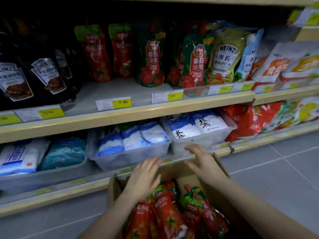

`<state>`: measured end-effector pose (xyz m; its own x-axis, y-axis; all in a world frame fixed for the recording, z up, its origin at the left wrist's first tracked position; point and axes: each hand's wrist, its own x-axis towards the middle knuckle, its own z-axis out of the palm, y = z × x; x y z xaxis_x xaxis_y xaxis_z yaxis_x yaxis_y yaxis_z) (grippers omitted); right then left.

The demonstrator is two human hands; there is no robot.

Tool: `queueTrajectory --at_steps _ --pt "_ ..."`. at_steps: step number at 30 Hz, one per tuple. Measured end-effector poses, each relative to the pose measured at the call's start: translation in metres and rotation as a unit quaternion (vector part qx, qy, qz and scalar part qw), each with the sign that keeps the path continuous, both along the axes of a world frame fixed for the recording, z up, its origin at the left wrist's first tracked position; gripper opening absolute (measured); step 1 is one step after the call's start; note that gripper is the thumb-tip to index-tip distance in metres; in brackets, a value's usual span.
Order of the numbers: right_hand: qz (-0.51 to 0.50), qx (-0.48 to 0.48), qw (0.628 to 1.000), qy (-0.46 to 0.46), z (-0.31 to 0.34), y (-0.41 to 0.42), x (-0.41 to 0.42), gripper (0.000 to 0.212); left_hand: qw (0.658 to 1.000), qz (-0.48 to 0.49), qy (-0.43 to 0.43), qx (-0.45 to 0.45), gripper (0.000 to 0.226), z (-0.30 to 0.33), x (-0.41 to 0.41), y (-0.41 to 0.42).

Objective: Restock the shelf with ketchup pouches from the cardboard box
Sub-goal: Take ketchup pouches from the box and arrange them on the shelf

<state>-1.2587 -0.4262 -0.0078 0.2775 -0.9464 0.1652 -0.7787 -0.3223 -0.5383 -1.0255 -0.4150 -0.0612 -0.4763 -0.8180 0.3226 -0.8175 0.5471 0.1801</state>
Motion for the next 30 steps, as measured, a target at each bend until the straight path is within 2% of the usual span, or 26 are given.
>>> queueTrajectory --at_steps 4,8,11,19,23,25,28,30 --pt "-0.051 0.111 0.992 -0.024 -0.063 0.022 -0.018 0.043 0.996 0.041 -0.062 0.044 0.062 -0.038 -0.004 -0.001" --pt "-0.097 0.217 0.971 -0.036 -0.112 0.033 -0.035 0.043 0.994 0.063 -0.092 0.007 0.071 -0.068 -0.005 -0.006" --pt "-0.131 0.256 0.957 -0.028 -0.138 0.035 -0.045 0.045 0.992 0.089 -0.088 -0.034 0.074 -0.084 -0.008 -0.009" --pt "-0.201 0.394 0.897 -0.019 -0.177 0.019 -0.052 0.072 0.986 0.114 -0.093 -0.075 0.075 -0.104 -0.01 -0.017" --pt "-0.216 0.45 0.858 -0.121 -0.18 0.016 -0.054 0.049 0.986 0.123 -0.095 -0.068 0.075 -0.101 -0.011 -0.018" --pt "-0.235 0.459 0.844 -0.148 -0.179 0.018 -0.054 0.049 0.986 0.122 -0.095 -0.062 0.076 -0.1 -0.012 -0.018" --pt "-0.248 0.424 0.856 -0.164 -0.17 0.02 -0.052 0.041 0.987 0.122 -0.093 -0.056 0.077 -0.099 -0.011 -0.019" --pt "-0.242 0.375 0.875 -0.186 -0.158 0.021 -0.051 0.019 0.988 0.119 -0.089 -0.05 0.078 -0.097 -0.01 -0.019"
